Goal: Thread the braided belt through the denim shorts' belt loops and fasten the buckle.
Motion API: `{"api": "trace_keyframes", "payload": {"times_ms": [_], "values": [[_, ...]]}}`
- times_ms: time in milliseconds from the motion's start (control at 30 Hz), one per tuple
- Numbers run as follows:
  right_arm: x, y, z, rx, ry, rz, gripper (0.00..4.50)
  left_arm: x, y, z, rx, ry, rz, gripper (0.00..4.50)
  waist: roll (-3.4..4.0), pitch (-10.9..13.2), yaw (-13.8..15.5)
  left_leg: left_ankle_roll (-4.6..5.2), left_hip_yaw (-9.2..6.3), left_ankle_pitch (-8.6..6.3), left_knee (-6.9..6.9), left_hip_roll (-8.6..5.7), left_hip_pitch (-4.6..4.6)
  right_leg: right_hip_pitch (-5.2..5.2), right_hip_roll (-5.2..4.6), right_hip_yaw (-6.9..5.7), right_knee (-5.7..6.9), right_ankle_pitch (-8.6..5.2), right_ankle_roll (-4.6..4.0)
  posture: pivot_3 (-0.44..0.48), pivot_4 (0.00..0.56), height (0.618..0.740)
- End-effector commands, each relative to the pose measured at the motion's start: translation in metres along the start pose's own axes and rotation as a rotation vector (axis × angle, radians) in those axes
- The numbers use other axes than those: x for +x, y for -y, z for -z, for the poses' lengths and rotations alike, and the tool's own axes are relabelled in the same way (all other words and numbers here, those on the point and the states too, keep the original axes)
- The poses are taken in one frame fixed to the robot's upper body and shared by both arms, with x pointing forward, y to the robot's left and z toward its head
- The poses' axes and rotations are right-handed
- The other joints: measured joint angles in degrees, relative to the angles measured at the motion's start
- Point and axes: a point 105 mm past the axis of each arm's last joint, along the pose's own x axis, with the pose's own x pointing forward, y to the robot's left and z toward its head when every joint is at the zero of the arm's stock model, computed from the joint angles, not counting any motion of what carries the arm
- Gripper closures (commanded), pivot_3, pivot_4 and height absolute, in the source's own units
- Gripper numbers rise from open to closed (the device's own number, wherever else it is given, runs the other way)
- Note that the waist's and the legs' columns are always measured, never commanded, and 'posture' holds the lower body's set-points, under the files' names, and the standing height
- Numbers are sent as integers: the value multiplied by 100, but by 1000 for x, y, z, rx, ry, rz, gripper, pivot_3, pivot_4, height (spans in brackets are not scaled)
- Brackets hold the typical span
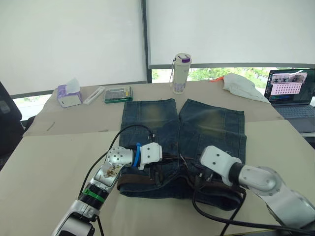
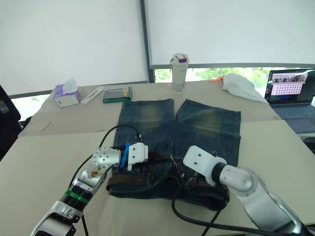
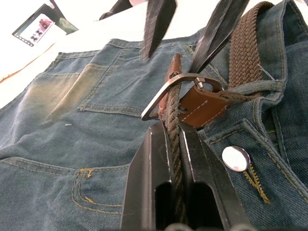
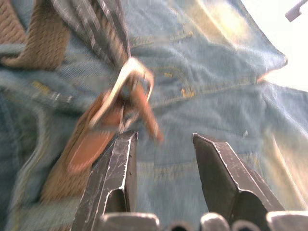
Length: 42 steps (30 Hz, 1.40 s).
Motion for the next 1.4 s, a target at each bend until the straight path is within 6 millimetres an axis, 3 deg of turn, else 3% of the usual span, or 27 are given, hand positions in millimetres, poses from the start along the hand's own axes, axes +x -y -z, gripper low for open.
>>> {"api": "trace_keyframes", "payload": {"times_ms": [33, 133, 233, 300, 433, 533, 633, 667, 700, 867, 1000, 1100, 1400], "values": [[3, 2, -12, -68, 50, 0, 3653, 0, -6, -13, 46, 49, -9, 4500, 0, 0, 5, 0, -1, 0, 0, 0, -1, 0, 0, -1, -1, 0, 0, 0, 150, 740], [5, -1, -16, -91, 60, -21, 4462, -1, -6, -14, 48, 49, -7, 4500, 1, 0, -1, 0, 0, 0, 0, 0, -2, 0, 0, 0, 0, 0, 0, 0, 150, 740], [3, -7, -18, -120, 69, -54, 4462, -2, -5, -15, 46, 51, 4, 4500, 1, -1, -1, 0, 0, 0, 0, 0, -1, -1, 0, 0, 0, 0, 0, 0, 150, 740], [0, -8, -18, -126, 68, -53, 4462, -6, -8, -20, -48, 78, -7, 4500, 1, -1, -4, 0, 0, 0, 0, 0, -1, -1, 0, 0, 0, 0, 0, 0, 150, 740], [-10, -2, -9, -149, 21, -16, 4500, -23, -14, -27, -308, 110, -17, 3111, 2, -1, -9, 0, -3, 0, 2, 0, -4, -3, 1, -1, 4, 0, 0, 0, 150, 740], [-22, 1, 0, -163, -19, 15, 4500, -50, 5, -22, -554, 65, 91, 2146, 4, -2, -40, 0, -3, 0, -1, 2, -1, -4, 4, 0, 14, 0, 0, 0, 150, 740], [-29, 0, 2, -158, -24, 33, 4500, -68, 31, -13, -674, -20, 205, 2146, 14, -7, -96, 0, -3, -1, -11, 9, 8, -7, 11, 1, 33, 0, 0, 0, 150, 740], [-31, -1, 2, -171, -25, 32, 4500, -69, 38, 1, -666, -79, 195, 2146, 14, -6, -95, 0, -5, -1, -14, 9, 10, -7, 10, 0, 32, 0, 0, 0, 150, 740], [-33, -2, 2, -182, -28, 34, 4500, -70, 43, 15, -653, -135, 184, 2753, 14, -6, -58, 0, -5, -1, -13, 8, 8, -7, 11, 0, 24, 0, 0, 0, 150, 740], [-50, 3, 5, -211, -65, 75, 4500, -72, 68, 58, -557, -308, 194, 4396, 9, -6, 93, 0, -6, -1, -1, -4, 4, 4, 2, -1, -12, 0, 0, 0, 150, 740], [-71, 11, 17, -278, -166, 111, 4500, -77, 79, 66, -529, -347, 221, 4456, 30, -22, 132, 4, -1, -7, -3, -2, 8, 11, -2, 5, -19, 0, 0, 0, 150, 740], [-90, 34, 19, -363, -237, 200, 4500, -73, 76, 67, -530, -348, 200, 4456, 26, -25, 131, 6, 1, -8, -2, 1, 10, 14, 0, 6, -14, 0, 0, 0, 150, 740], [-108, 80, -15, -570, -215, 303, 4500, -62, 75, 69, -506, -332, 176, 4456, 25, -23, 141, 15, 8, -14, 5, -1, 12, 27, 1, 4, -17, -1, 1, 0, 150, 740]]}}
